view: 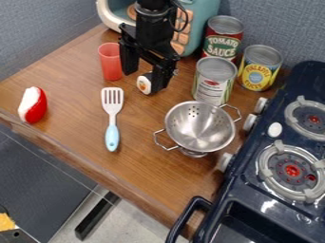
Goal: Move the wooden spatula to the left center point of the table
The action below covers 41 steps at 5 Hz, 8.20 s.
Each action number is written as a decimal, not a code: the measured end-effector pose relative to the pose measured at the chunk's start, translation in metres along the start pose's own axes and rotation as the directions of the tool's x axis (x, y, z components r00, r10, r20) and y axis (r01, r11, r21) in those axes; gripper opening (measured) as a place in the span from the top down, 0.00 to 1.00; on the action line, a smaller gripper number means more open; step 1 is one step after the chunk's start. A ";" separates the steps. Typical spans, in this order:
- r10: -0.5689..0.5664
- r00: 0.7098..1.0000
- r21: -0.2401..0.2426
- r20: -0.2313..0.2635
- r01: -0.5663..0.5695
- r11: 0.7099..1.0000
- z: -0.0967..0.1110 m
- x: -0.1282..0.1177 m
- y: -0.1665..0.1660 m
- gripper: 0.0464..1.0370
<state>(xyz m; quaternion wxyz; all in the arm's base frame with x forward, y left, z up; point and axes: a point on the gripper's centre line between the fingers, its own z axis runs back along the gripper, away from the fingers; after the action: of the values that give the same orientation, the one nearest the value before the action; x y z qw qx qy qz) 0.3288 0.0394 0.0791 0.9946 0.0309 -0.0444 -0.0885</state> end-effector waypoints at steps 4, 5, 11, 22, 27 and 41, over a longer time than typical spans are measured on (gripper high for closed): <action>0.424 0.898 -0.046 -0.116 -0.431 0.901 -0.047 -0.051 0.000 0.04; 0.474 0.872 -0.016 -0.125 -0.479 0.878 -0.046 -0.051 -0.005 0.04; 0.542 0.806 0.132 -0.240 -0.526 0.840 -0.066 -0.114 0.009 0.38; 0.300 0.934 0.064 -0.193 -0.293 0.954 -0.054 -0.027 0.026 0.78; 0.420 0.882 -0.023 -0.213 -0.434 0.901 -0.050 -0.052 0.062 0.78; 0.772 0.573 0.059 -0.274 -0.792 0.608 -0.026 -0.090 0.106 0.78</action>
<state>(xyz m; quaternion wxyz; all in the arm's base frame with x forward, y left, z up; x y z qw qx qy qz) 0.2610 0.1611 0.0530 0.9275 -0.0150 0.0868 0.3632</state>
